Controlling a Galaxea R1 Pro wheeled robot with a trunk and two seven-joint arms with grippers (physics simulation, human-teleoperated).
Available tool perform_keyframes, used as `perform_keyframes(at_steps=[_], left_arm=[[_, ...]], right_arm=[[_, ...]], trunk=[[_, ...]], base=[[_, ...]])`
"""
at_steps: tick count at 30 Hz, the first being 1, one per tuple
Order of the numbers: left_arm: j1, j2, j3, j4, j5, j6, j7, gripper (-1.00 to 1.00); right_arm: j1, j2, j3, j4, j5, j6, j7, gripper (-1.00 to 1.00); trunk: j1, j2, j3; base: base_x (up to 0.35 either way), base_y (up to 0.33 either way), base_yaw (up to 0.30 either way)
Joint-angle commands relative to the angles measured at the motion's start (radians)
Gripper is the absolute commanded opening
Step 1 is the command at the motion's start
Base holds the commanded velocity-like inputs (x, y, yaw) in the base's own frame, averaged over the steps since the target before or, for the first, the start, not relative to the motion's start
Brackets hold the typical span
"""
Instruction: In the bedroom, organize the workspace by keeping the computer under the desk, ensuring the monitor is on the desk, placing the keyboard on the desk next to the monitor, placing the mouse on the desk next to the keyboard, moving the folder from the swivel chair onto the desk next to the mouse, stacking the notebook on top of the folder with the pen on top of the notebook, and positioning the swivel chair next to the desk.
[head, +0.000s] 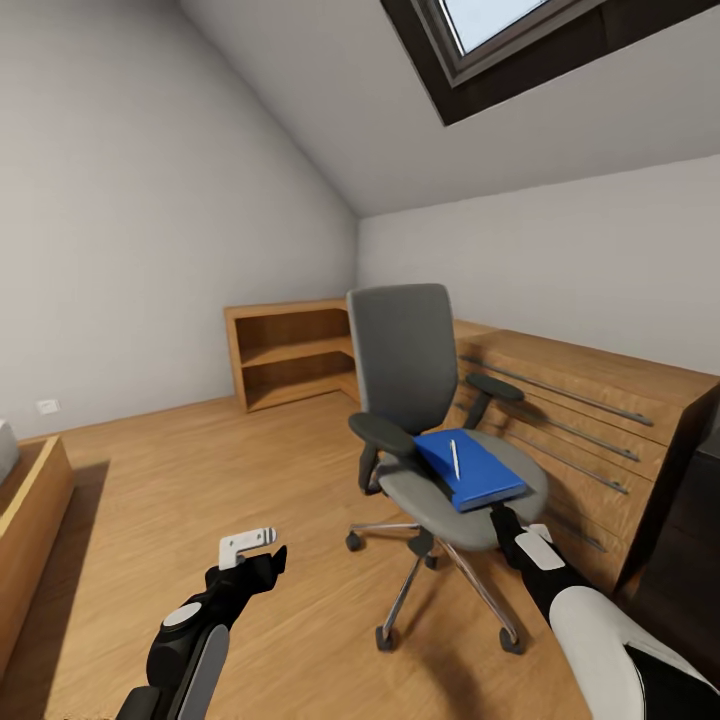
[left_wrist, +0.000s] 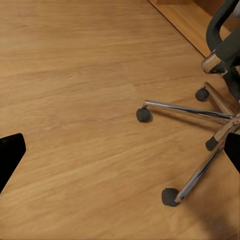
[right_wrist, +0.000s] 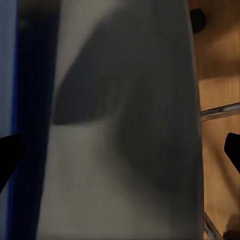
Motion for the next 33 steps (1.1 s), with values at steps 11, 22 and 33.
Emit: perform_keyframes(at_steps=[11, 22, 33], left_arm=[[-0.001, -0.001, -0.002, -0.001, 0.012, 0.005, 0.009, 1.0], [-0.001, 0.0, 0.0, -0.001, 0.01, 0.005, 0.009, 1.0], [-0.001, 0.0, 0.0, -0.001, 0.01, 0.005, 0.009, 1.0]], right_arm=[[0.0, -0.001, 0.003, 0.012, -0.015, 0.0, 0.018, 1.0], [0.0, -0.001, 0.003, 0.011, -0.015, 0.001, 0.022, 1.0], [0.0, -0.001, 0.004, 0.011, -0.016, 0.001, 0.022, 1.0]], trunk=[[0.0, 0.0, -0.001], [0.0, 0.0, -0.001], [0.0, 0.0, -0.001]], base=[[-0.24, 0.0, 0.01], [-0.057, 0.0, 0.0], [-0.001, 0.0, 0.0]])
